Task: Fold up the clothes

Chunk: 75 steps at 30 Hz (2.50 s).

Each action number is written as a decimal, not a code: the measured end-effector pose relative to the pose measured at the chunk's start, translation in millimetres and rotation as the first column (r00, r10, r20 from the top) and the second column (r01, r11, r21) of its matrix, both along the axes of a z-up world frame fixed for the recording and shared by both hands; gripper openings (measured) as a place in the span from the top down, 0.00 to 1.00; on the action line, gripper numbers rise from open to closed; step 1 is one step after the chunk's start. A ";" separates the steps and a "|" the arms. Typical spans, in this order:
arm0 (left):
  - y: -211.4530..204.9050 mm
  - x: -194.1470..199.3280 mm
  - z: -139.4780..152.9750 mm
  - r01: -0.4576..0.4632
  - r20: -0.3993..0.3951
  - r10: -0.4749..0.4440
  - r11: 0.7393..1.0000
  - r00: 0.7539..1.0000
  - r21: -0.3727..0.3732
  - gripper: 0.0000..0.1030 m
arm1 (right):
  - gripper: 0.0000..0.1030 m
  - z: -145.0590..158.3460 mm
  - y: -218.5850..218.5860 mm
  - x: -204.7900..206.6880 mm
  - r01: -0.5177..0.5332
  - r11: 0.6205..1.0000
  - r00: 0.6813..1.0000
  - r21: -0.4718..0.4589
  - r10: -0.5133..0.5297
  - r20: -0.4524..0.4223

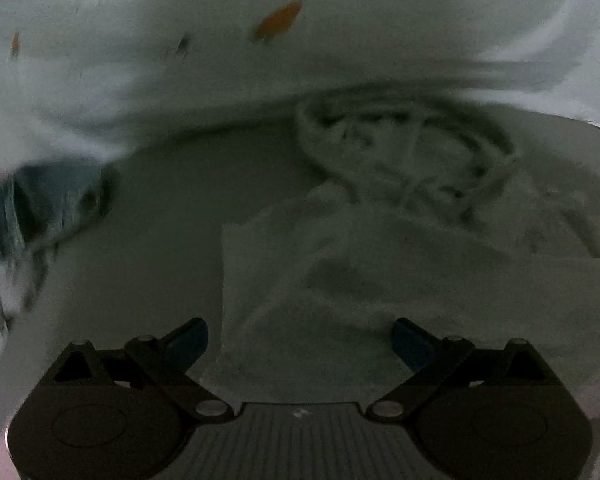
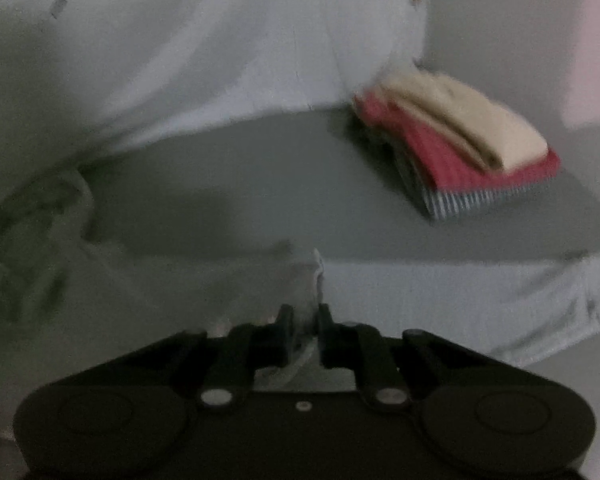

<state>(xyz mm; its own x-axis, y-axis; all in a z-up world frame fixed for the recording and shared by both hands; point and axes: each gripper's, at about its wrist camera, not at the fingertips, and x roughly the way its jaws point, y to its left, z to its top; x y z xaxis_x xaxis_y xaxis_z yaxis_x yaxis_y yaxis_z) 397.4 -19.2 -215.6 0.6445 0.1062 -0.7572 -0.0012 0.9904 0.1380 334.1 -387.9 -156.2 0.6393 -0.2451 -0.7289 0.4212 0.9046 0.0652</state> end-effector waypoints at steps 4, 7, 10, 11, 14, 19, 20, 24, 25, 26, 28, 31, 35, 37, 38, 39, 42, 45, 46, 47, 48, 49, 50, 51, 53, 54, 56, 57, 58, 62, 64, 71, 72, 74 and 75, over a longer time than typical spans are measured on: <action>53.3 4.9 14.5 -0.144 -0.042 0.138 0.964 0.989 -0.225 0.05 | 0.88 43.9 48.4 13.7 -0.108 0.994 0.987 -0.012 0.108 0.115; 92.3 -3.3 33.7 -0.218 -0.023 0.222 0.925 0.975 -0.311 0.05 | 0.88 67.5 113.2 26.3 -0.280 0.959 0.942 0.045 0.265 0.208; 121.6 -14.0 48.3 -0.266 0.003 0.281 0.914 0.960 -0.306 0.05 | 0.88 64.6 196.9 35.0 -0.502 0.865 0.839 -0.015 0.491 0.237; 130.9 -17.5 52.6 -0.281 0.011 0.299 0.911 0.954 -0.302 0.05 | 0.87 56.4 224.1 37.3 -0.565 0.824 0.799 -0.045 0.560 0.219; 151.0 -24.9 59.7 -0.311 0.026 0.331 0.908 0.943 -0.279 0.04 | 0.72 14.9 295.5 43.2 -0.715 0.689 0.687 -0.121 0.724 0.064; 141.6 -15.4 52.5 -0.239 0.015 0.249 0.941 0.968 -0.239 0.04 | 0.55 -1.2 294.8 35.4 -0.711 0.699 0.701 -0.076 0.713 -0.005; 133.9 -13.6 50.3 -0.212 0.014 0.222 0.948 0.975 -0.238 0.04 | 0.54 0.2 286.3 34.8 -0.695 0.716 0.718 -0.068 0.696 -0.003; 93.7 0.7 39.4 -0.082 0.012 0.088 0.960 0.996 -0.269 0.04 | 0.62 -6.2 242.4 42.5 -0.570 0.817 0.821 -0.086 0.566 -0.068; 81.7 3.5 37.9 -0.036 0.019 0.043 0.960 0.999 -0.279 0.04 | 0.65 -11.0 232.7 44.8 -0.536 0.840 0.844 -0.089 0.528 -0.098; 70.7 5.6 36.3 0.006 0.028 0.003 0.959 1.000 -0.283 0.04 | 0.68 -15.7 223.1 47.0 -0.500 0.861 0.864 -0.093 0.488 -0.128; 47.5 11.9 35.2 0.078 0.039 -0.071 0.963 0.997 -0.259 0.04 | 0.67 -21.2 209.0 42.6 -0.451 0.889 0.888 -0.084 0.437 -0.145; 18.7 13.6 38.2 0.154 0.056 -0.146 0.967 0.988 -0.201 0.04 | 0.67 -23.6 193.6 27.4 -0.404 0.911 0.907 -0.080 0.388 -0.161; -11.8 8.1 44.0 0.236 0.053 -0.230 0.949 0.972 -0.209 0.04 | 0.53 -24.3 173.4 2.7 -0.359 0.929 0.924 -0.090 0.340 -0.177; -31.1 3.2 43.1 0.255 0.029 -0.255 0.944 0.967 -0.210 0.04 | 0.46 -25.7 159.0 -11.7 -0.322 0.941 0.935 -0.102 0.300 -0.187; -42.4 -1.7 40.1 0.263 0.013 -0.265 0.944 0.964 -0.199 0.04 | 0.40 -26.1 149.3 -19.5 -0.298 0.950 0.942 -0.092 0.277 -0.188; -53.7 -6.7 37.1 0.270 -0.003 -0.276 0.944 0.961 -0.189 0.04 | 0.34 -25.2 136.7 -28.6 -0.264 0.962 0.952 -0.068 0.249 -0.177; -87.5 -21.4 28.1 0.294 -0.052 -0.305 0.943 0.951 -0.159 0.04 | 0.20 -21.8 95.7 -59.0 -0.155 0.988 0.979 0.007 0.155 -0.135; -118.7 -36.5 19.3 0.303 -0.106 -0.317 0.944 0.943 -0.132 0.04 | 0.16 -21.7 56.5 -86.8 -0.085 0.996 0.992 0.028 0.087 -0.095; -124.6 -42.0 16.5 0.280 -0.130 -0.296 0.952 0.946 -0.124 0.04 | 0.16 -21.9 43.6 -95.9 -0.065 0.997 0.994 0.030 0.067 -0.083; -130.5 -47.5 13.8 0.258 -0.154 -0.274 0.959 0.949 -0.116 0.04 | 0.15 -22.3 30.9 -104.3 -0.038 0.999 0.996 0.023 0.040 -0.074; -135.8 -52.5 13.0 0.238 -0.177 -0.257 0.964 0.950 -0.119 0.04 | 0.16 -22.7 18.2 -112.7 -0.011 1.000 0.998 0.015 0.012 -0.064; -140.9 -57.4 14.4 0.233 -0.195 -0.256 0.963 0.947 -0.136 0.04 | 0.16 -23.8 1.6 -120.9 0.030 1.000 0.998 0.006 -0.029 -0.048; -147.5 -62.9 16.1 0.241 -0.200 -0.266 0.960 0.943 -0.139 0.04 | 0.17 -25.2 -14.2 -125.8 0.063 0.998 0.997 0.010 -0.063 -0.036; -155.1 -68.3 17.8 0.252 -0.199 -0.273 0.959 0.941 -0.126 0.04 | 0.19 -26.6 -29.9 -130.5 0.096 0.995 0.995 0.014 -0.095 -0.024; -170.7 -75.4 15.7 0.269 -0.209 -0.278 0.961 0.938 -0.071 0.03 | 0.20 -30.9 -64.5 -139.1 0.163 0.986 0.987 0.028 -0.163 -0.006; -177.6 -76.6 11.7 0.270 -0.226 -0.273 0.962 0.935 -0.043 0.03 | 0.21 -33.5 -81.9 -142.0 0.191 0.981 0.982 0.031 -0.191 0.000; -188.8 -78.0 4.4 0.262 -0.256 -0.253 0.965 0.933 0.001 0.03 | 0.22 -39.7 -114.9 -145.0 0.243 0.970 0.970 0.029 -0.244 0.010; -190.7 -77.2 1.9 0.242 -0.265 -0.232 0.970 0.936 0.006 0.00 | 0.22 -43.3 -130.5 -145.1 0.268 0.963 0.963 0.025 -0.269 0.014; -192.6 -76.4 -0.7 0.221 -0.274 -0.209 0.975 0.939 0.011 0.00 | 0.22 -47.6 -145.3 -143.7 0.292 0.956 0.956 0.016 -0.293 0.018; -197.0 -74.4 -4.7 0.175 -0.292 -0.158 0.984 0.943 0.030 0.00 | 0.26 -60.2 -189.4 -143.4 0.350 0.932 0.937 -0.091 -0.348 0.042; -198.2 -73.9 -5.0 0.162 -0.296 -0.144 0.986 0.944 0.038 0.00 | 0.26 -68.5 -211.1 -141.1 0.355 0.923 0.935 -0.150 -0.354 0.033; -201.1 -71.9 -5.7 0.117 -0.307 -0.093 0.991 0.947 0.059 0.00 | 0.19 -96.1 -277.3 -149.6 0.410 0.904 0.911 -0.119 -0.413 0.005; -199.5 -71.7 -5.8 0.105 -0.309 -0.085 0.993 0.947 0.047 0.00 | 0.14 -99.0 -281.5 -152.1 0.416 0.905 0.909 -0.091 -0.416 0.015; -197.3 -70.9 -6.3 0.078 -0.318 -0.068 0.997 0.946 0.020 0.00 | 0.11 -103.8 -292.2 -156.8 0.432 0.902 0.902 -0.019 -0.431 0.042; -195.8 -71.1 -6.5 0.064 -0.323 -0.059 0.998 0.944 0.005 0.00 | 0.11 -103.7 -291.4 -155.8 0.429 0.903 0.903 -0.023 -0.428 0.039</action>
